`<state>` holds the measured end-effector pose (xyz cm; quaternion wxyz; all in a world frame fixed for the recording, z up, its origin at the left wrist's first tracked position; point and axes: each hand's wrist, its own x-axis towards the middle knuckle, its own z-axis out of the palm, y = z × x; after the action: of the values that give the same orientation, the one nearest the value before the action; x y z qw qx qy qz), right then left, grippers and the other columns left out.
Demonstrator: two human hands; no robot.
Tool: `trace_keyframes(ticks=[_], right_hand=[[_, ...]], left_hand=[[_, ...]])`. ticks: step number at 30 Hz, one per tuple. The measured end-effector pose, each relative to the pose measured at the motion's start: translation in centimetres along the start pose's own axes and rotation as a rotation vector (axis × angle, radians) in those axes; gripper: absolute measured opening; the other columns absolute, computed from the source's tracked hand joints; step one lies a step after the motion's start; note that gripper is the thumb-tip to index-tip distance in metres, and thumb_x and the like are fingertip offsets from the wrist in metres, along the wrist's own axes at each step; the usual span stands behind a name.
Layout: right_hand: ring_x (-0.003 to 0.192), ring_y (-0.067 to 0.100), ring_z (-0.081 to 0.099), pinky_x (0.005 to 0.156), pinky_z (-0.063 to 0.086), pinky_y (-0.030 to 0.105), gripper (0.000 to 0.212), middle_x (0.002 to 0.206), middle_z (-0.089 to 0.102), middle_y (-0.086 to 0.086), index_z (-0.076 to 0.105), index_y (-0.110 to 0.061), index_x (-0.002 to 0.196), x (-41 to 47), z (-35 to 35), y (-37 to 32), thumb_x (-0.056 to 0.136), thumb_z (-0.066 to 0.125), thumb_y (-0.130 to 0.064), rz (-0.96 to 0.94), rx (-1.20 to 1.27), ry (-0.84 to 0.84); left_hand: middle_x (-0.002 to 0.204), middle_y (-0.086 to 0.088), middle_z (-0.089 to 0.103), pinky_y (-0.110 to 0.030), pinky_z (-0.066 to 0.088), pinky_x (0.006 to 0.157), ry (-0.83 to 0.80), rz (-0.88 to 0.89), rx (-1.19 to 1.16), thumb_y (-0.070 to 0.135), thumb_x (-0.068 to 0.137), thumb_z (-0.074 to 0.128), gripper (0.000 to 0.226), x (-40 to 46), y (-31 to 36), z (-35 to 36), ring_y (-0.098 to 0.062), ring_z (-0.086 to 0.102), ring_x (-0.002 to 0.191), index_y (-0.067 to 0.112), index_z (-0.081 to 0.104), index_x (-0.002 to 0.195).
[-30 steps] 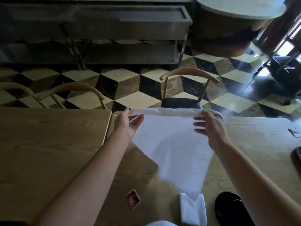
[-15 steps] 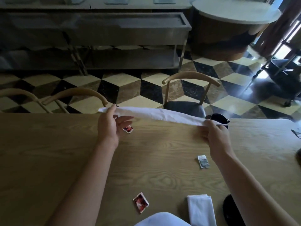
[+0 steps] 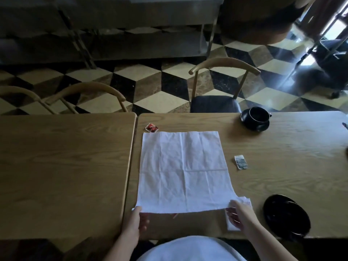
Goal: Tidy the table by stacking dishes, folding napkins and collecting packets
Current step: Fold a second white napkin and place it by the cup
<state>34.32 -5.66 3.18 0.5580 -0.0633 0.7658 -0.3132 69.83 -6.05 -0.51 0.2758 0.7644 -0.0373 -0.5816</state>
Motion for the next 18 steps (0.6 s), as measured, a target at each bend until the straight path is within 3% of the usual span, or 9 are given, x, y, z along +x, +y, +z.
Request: trace_keyframes(ticks=[3,7,12,14,16,18], right_hand=[[0.056,0.020,0.057,0.051,0.048,0.022,0.009,0.074,0.062,0.014,0.060,-0.009,0.091,-0.3,-0.4,1.4,0.084,0.058,-0.013,0.028,-0.023,0.050],[0.059,0.020,0.063,0.054,0.051,0.025,0.015,0.068,0.069,0.008,0.065,-0.007,0.084,-0.6,-0.8,1.5,0.090,0.054,-0.017,0.008,-0.004,0.086],[0.053,0.015,0.052,0.054,0.044,0.025,0.010,0.065,0.059,0.008,0.062,-0.006,0.078,-1.1,-0.8,-2.7,0.088,0.064,-0.010,-0.143,0.019,0.101],[0.053,0.015,0.049,0.052,0.043,0.024,0.011,0.062,0.057,0.004,0.058,-0.007,0.079,-0.9,-0.5,-5.3,0.087,0.066,-0.008,-0.238,-0.002,0.086],[0.053,0.017,0.044,0.046,0.041,0.020,0.017,0.055,0.054,-0.001,0.049,-0.007,0.083,-0.1,0.2,-8.4,0.085,0.063,0.001,-0.320,0.007,0.027],[0.052,0.016,0.047,0.047,0.046,0.020,0.020,0.058,0.057,0.003,0.049,-0.006,0.091,1.4,1.1,-11.3,0.085,0.063,0.008,-0.339,0.052,0.000]], left_hand=[[0.045,-0.005,0.059,-0.021,0.032,0.046,0.034,-0.035,0.064,0.024,0.094,0.053,0.023,0.6,-0.9,-1.1,-0.020,0.051,0.045,0.011,0.058,0.076],[0.044,-0.005,0.059,-0.019,0.033,0.040,0.061,-0.021,0.060,0.025,0.095,0.051,0.030,0.7,-0.2,-1.4,-0.017,0.052,0.038,0.005,0.060,0.074],[0.065,-0.010,0.063,-0.023,0.040,0.045,0.141,0.175,-0.065,0.016,0.084,0.063,0.005,-0.4,3.6,-0.5,-0.018,0.058,0.049,0.012,0.059,0.084],[0.071,-0.013,0.069,-0.026,0.046,0.048,0.167,0.284,-0.115,0.009,0.078,0.067,0.017,-0.7,6.0,0.2,-0.021,0.064,0.054,0.017,0.055,0.088],[0.071,-0.012,0.073,-0.028,0.052,0.050,0.116,0.351,-0.189,0.004,0.079,0.069,0.026,-0.6,8.9,1.2,-0.023,0.069,0.056,0.019,0.057,0.096],[0.076,-0.015,0.076,-0.028,0.057,0.053,0.002,0.359,-0.238,0.003,0.084,0.067,0.017,0.0,11.8,2.2,-0.024,0.074,0.064,0.011,0.063,0.099]])
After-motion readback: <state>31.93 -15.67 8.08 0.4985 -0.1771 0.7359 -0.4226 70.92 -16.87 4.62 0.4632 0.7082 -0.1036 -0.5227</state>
